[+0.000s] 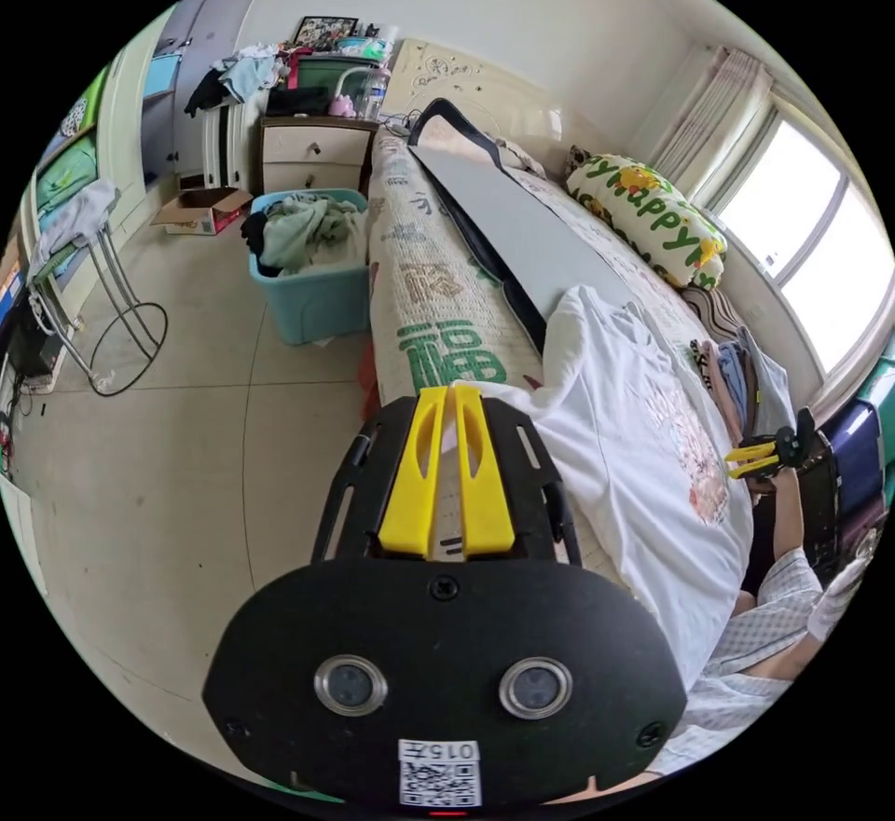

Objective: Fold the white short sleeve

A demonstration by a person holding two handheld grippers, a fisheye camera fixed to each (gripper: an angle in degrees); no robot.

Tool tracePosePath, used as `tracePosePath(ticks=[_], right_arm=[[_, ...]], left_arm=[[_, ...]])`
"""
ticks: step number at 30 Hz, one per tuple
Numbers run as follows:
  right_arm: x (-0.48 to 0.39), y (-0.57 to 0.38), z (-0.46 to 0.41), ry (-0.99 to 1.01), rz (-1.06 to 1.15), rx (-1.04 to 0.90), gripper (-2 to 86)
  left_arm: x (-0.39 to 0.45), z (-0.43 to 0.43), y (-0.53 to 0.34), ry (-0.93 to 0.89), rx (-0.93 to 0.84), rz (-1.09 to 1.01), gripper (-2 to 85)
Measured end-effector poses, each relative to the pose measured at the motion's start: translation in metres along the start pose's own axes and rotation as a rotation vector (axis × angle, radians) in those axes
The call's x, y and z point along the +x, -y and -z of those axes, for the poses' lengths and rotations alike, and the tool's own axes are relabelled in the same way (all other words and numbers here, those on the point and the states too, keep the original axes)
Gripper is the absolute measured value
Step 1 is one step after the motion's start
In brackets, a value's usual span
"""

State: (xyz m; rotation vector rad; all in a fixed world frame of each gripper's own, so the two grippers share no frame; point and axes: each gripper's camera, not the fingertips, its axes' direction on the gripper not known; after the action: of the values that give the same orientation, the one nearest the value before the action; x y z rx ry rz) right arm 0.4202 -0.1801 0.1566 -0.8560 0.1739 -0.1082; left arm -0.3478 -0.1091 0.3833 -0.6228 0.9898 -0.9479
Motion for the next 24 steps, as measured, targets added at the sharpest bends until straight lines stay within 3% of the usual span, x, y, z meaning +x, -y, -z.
tracePosePath(ticks=[8, 10, 12, 13, 16, 24], right_arm=[[0.040, -0.004, 0.045, -0.179, -0.248, 0.134, -0.5], [0.057, -0.006, 0.062, -0.351, -0.369, 0.151, -0.5], [0.084, -0.004, 0.075, -0.666, -0.516, 0.053, -0.4], [0.092, -0.003, 0.075, -0.721, -0.549, 0.011, -0.3], [0.131, -0.001, 0.072, -0.591, -0.702, -0.079, -0.1], [0.108, 0.030, 0.113, -0.470, -0.672, 0.241, 8.1]], left_arm=[[0.008, 0.012, -0.002, 0.050, -0.002, 0.015, 0.4], [0.010, 0.016, -0.002, 0.085, -0.004, 0.020, 0.1], [0.013, 0.018, -0.002, 0.123, -0.022, 0.016, 0.0], [0.014, 0.018, -0.002, 0.125, -0.027, 0.015, 0.0], [0.017, 0.023, -0.003, 0.123, -0.016, 0.018, 0.6], [0.061, 0.069, 0.017, 0.112, 0.168, -0.048, 5.2]])
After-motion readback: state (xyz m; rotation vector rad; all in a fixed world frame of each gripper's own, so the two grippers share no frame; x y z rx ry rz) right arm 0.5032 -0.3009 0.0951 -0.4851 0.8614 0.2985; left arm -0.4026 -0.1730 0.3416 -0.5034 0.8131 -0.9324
